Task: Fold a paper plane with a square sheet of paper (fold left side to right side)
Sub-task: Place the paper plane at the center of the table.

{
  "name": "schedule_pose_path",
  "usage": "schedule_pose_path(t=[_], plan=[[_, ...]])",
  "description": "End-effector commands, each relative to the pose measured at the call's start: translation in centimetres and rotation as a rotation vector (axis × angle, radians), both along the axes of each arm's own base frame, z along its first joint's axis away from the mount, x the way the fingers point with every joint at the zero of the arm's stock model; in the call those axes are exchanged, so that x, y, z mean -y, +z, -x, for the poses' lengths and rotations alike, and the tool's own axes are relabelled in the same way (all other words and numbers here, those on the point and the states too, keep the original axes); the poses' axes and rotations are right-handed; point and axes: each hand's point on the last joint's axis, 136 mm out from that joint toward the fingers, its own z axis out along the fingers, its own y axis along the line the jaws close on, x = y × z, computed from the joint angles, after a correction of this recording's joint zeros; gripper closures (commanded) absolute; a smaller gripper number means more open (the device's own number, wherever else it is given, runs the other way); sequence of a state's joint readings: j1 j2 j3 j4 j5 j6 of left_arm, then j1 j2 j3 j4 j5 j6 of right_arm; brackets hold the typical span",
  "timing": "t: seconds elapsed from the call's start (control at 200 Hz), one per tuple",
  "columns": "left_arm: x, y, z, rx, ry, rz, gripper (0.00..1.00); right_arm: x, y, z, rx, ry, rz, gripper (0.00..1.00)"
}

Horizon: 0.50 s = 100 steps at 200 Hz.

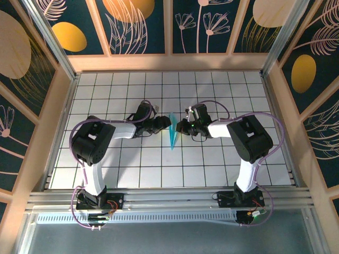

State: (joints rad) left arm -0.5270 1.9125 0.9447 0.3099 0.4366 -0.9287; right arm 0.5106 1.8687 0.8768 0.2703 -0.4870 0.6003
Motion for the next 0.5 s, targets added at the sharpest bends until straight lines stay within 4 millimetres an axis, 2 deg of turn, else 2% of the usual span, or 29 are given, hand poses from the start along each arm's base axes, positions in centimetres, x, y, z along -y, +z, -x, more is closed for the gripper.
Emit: schedule_pose_path(t=[0.0,0.11,0.265,0.395,0.495], plan=[[0.2,0.1,-0.3,0.012,-0.003,-0.019,0.55,-0.3,1.3,-0.4,0.042,0.008,0.014,0.92],[-0.3,0.5,-0.5,0.032,0.010,-0.046,0.60,0.0,1.0,-0.4,0.042,0.004,0.039,0.92],[-0.5,0.9,-0.6,0.038,0.023,-0.051,0.76,0.5,1.1,-0.6,0.048,-0.001,0.070,0.90],[-0.4,1.5,-0.7,0.043,0.033,-0.031,0.89,0.5,2.1,-0.8,0.069,-0.001,0.061,0.85],[-0.3,2.0,-0.6,0.039,0.042,-0.004,0.95,0.8,3.2,-0.9,0.088,-0.010,0.056,0.78]])
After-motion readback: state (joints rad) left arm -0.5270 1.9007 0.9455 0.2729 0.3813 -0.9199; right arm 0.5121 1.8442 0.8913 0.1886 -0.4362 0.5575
